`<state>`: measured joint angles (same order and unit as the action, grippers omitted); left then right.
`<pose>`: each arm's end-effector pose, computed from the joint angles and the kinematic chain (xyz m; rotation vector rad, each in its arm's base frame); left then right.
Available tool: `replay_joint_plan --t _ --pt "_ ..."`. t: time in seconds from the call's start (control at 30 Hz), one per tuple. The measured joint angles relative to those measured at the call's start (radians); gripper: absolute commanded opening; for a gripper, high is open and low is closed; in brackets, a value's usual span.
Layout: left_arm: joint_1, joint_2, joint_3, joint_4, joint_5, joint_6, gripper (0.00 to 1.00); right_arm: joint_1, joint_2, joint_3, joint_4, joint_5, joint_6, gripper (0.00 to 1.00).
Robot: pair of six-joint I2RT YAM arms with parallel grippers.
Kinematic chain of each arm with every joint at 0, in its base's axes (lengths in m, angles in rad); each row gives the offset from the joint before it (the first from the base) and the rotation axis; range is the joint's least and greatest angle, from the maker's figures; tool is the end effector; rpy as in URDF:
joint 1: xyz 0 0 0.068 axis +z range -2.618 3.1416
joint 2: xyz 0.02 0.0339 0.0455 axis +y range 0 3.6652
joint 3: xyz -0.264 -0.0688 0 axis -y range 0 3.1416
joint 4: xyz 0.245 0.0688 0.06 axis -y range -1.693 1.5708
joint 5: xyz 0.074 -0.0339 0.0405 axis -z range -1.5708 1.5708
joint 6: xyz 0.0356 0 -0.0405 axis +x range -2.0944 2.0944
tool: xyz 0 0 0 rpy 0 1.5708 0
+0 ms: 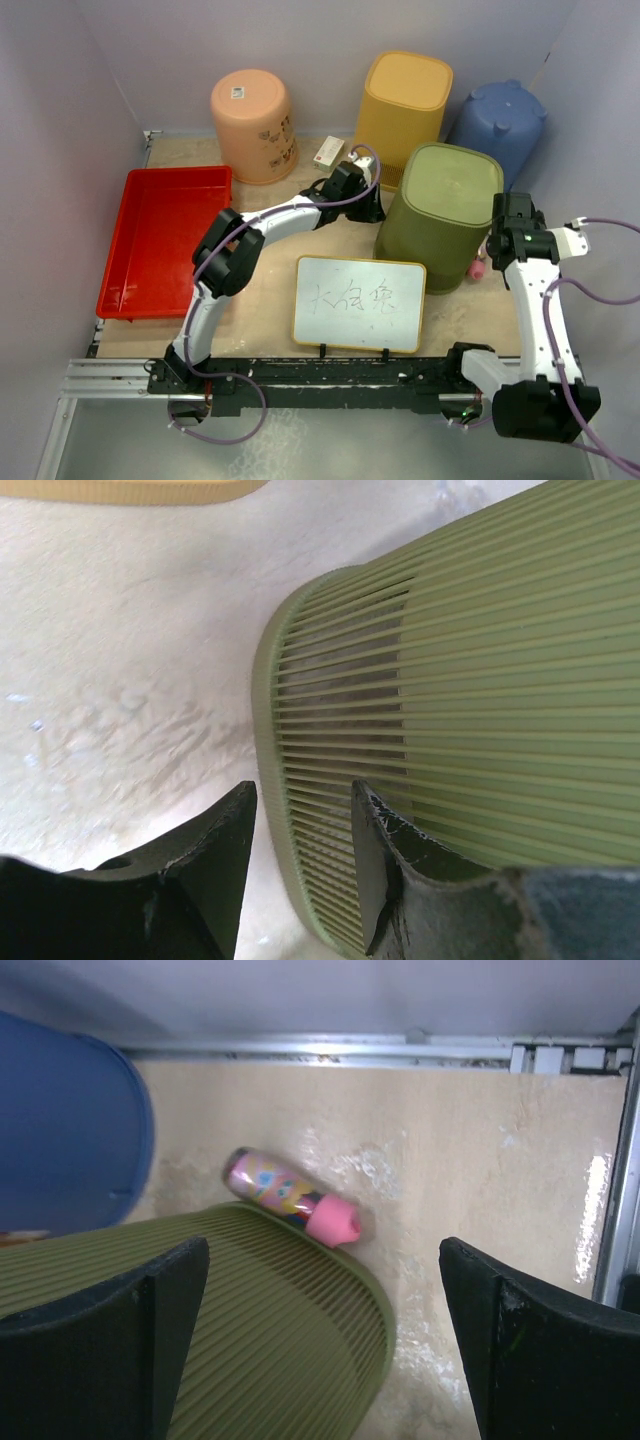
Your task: Turn the large container upside down
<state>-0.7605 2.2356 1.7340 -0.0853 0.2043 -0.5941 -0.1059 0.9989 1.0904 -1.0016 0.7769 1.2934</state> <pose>0.3697 -0.3617 0.1958 0.3193 2.2976 -0.9629 0.1730 -0.0435 0.3392 1.6268 1.4609 -0.3191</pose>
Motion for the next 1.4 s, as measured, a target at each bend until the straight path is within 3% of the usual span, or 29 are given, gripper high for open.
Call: replay_joint_plan --t 0.23,0.47,0.67,0.77,0.93,1.07,1.4 --pt "-0.042 0.079 0.1 0.019 0.021 -0.039 0.41 -0.002 -0.105 0.079 0.058 0.015 -0.097 0.99" --pt "-0.066 0.053 0.1 -0.023 0.035 -0.01 0.42 0.0 -0.187 0.082 0.269 -0.13 -0.383 0.99" --pt "-0.003 -0.164 -0.013 -0.058 0.038 0.034 0.42 -0.001 -0.189 0.073 0.439 -0.384 -0.654 0.98" --pt "0.085 -0.325 -0.099 -0.073 0.018 0.057 0.43 -0.001 -0.173 0.075 0.534 -0.6 -0.767 0.97" --pt "0.276 -0.587 -0.23 -0.159 -0.157 0.111 0.44 0.016 -0.093 0.126 0.652 -0.979 -0.872 0.99" --pt "0.394 -0.705 -0.327 -0.255 -0.289 0.135 0.46 0.129 0.003 0.214 0.682 -1.125 -0.941 1.0" --pt "0.565 -0.755 -0.591 -0.438 -0.503 0.141 0.51 0.561 0.265 0.427 0.631 -1.125 -1.124 1.0"
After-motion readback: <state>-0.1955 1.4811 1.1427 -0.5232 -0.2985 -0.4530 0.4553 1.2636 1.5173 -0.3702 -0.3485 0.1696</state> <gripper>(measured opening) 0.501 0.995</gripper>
